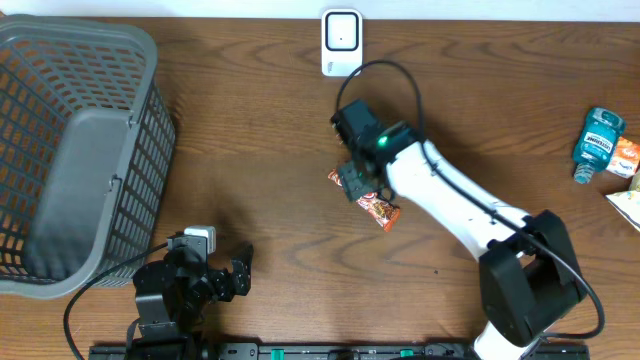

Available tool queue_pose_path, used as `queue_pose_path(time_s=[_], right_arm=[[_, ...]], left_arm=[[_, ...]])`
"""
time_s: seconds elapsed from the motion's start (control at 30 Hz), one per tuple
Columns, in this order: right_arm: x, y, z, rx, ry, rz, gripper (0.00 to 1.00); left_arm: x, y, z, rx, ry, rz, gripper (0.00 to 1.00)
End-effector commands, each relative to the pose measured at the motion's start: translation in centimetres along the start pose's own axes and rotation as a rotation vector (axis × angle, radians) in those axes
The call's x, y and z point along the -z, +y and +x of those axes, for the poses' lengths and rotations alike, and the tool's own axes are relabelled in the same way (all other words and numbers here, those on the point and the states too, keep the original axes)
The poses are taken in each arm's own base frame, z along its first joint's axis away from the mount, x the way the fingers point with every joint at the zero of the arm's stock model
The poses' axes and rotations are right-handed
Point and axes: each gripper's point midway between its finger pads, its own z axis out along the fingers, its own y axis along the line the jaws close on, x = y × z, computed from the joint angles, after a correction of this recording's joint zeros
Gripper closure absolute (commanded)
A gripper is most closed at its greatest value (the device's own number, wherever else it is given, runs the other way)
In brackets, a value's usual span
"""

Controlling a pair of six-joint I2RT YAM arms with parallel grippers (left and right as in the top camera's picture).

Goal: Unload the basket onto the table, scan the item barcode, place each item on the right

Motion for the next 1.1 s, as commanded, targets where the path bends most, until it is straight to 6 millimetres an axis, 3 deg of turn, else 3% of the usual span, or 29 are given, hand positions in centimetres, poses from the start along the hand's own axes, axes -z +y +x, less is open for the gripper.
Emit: queue_pose_path(time_s=[0.0, 0.1, 0.17, 0.3, 0.53, 0.67, 0.8, 0.97, 1.0, 1.07], right_arm=[[-1.5, -1.1, 1.2, 0.086, 0.004, 0.068, 0.37], [-2.6, -1.2, 2.1, 0.115, 0.014, 0.069, 0.39], [-3.2, -0.9, 2.6, 0.151, 0.019, 0.054, 0.34], [-3.6, 1.6, 3.6, 0.247, 0.035, -0.088, 0.33], [-3.8, 1.8, 2.5, 0.287, -0.013, -0.070, 0.31], [-5.5, 1.9, 2.7, 0.326, 0.009, -0.063, 0.33], [-8.8, 1.8, 5.1, 0.343, 0.119, -0.052, 0.44], [-11.7, 1.1, 8.4, 0.372, 0.261, -0.021, 0.92], [-11.7, 0.9, 8.9, 0.354, 0.281, -0.018, 0.98], [-11.4, 1.0, 9.3, 0.304, 0.304, -0.027, 0.99]], left_arm=[[0.0, 0.0, 0.0, 0.003, 0.000, 0.000, 0.02], [0.0, 0.0, 0.0, 0.003, 0.000, 0.000, 0.02], [0.0, 0.0, 0.0, 0.003, 0.000, -0.001, 0.02], [0.0, 0.0, 0.0, 0.003, 0.000, 0.000, 0.02], [0.0, 0.0, 0.0, 0.003, 0.000, -0.001, 0.02], [0.0, 0.0, 0.0, 0.003, 0.000, 0.000, 0.02], [0.0, 0.0, 0.0, 0.003, 0.000, 0.000, 0.02], [0.0, 0.0, 0.0, 0.003, 0.000, 0.000, 0.02], [0.0, 0.0, 0.0, 0.003, 0.000, 0.000, 0.02], [0.0, 0.0, 0.0, 0.003, 0.000, -0.001, 0.02]])
